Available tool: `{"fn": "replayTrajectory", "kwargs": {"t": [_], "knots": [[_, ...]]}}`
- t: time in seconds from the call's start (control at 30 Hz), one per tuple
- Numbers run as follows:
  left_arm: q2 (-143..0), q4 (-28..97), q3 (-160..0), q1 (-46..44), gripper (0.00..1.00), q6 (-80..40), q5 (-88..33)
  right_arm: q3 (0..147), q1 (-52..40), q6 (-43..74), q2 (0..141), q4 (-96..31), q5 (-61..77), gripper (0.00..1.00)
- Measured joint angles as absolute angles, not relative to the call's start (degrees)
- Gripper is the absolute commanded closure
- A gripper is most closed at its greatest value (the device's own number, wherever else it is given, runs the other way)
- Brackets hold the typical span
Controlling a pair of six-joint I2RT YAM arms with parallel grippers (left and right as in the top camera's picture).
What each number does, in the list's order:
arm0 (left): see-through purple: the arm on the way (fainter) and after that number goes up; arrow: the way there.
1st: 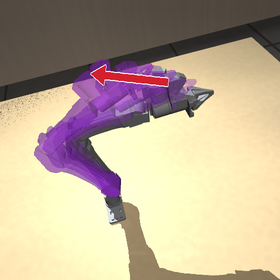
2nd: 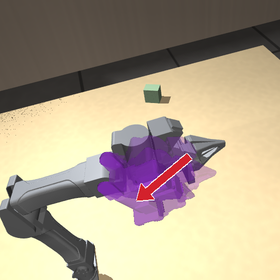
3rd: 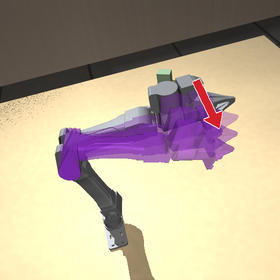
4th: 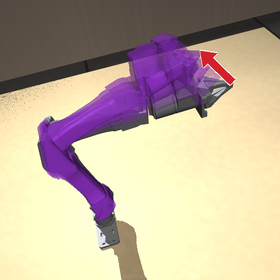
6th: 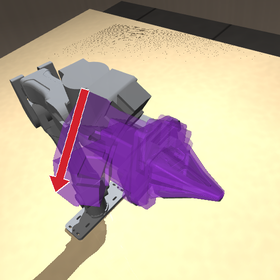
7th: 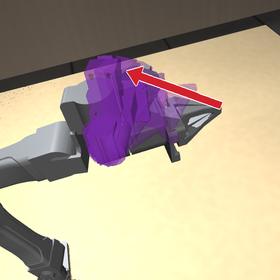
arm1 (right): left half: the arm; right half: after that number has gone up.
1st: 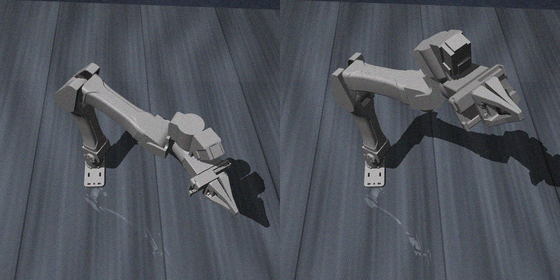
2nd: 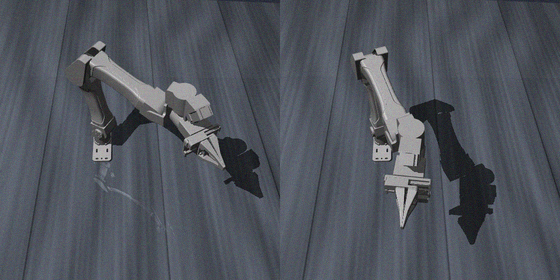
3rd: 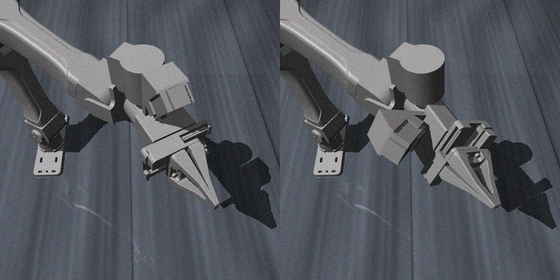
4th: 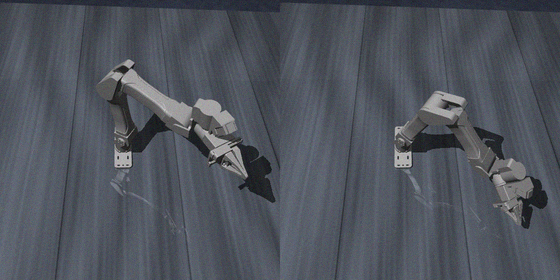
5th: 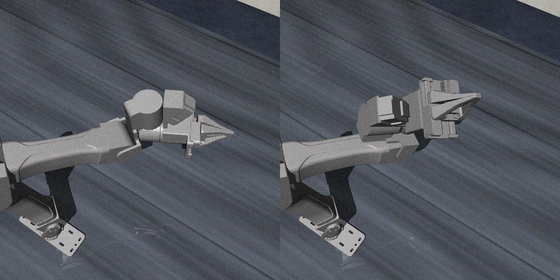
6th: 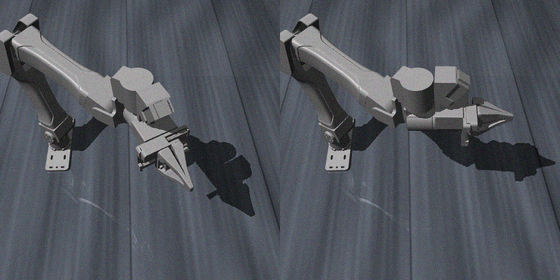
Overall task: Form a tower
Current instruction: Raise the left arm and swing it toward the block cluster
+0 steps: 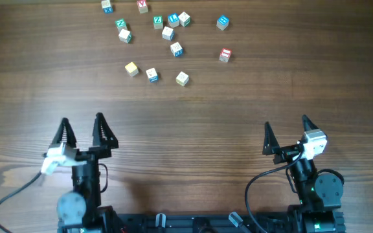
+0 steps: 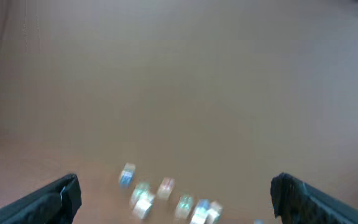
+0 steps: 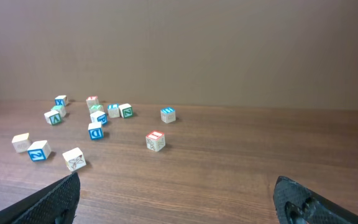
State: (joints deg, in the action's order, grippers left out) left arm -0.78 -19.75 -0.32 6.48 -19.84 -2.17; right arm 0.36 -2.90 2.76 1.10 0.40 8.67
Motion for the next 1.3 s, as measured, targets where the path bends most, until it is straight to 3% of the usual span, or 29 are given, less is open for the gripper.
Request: {"fn": "replayTrajectory", "kwargs": {"t": [0.17, 0.47, 0.6, 0.8, 1.17, 1.3], "knots": [[-0.73, -38.11, -0.51, 6.48, 0.00, -20.08, -6.76, 0.36, -2.90, 2.76, 1.10, 0.38, 8.69, 0.00], [-0.73, -36.62, -11.33, 6.48, 0.00, -22.81, -9.52, 0.36, -2.90, 2.76, 1.10, 0.38, 8.67, 0.00], [-1.30, -20.58, -20.23, 6.48, 0.00, -23.09, -10.11, 0.36, -2.90, 2.76, 1.10, 0.40, 8.67, 0.00], [-9.69, -7.49, -32.12, 6.48, 0.00, -23.09, -10.63, 0.36, -2.90, 2.76, 1.10, 0.36, 8.67, 0.00], [-50.87, 26.00, -72.03, 6.46, 0.00, -23.27, -24.58, 0.36, -2.90, 2.76, 1.04, 0.38, 8.54, 0.00], [-69.12, 46.00, -92.51, 6.46, 0.00, -22.57, -28.71, 0.36, -2.90, 2.76, 0.99, 0.38, 8.49, 0.01]]}}
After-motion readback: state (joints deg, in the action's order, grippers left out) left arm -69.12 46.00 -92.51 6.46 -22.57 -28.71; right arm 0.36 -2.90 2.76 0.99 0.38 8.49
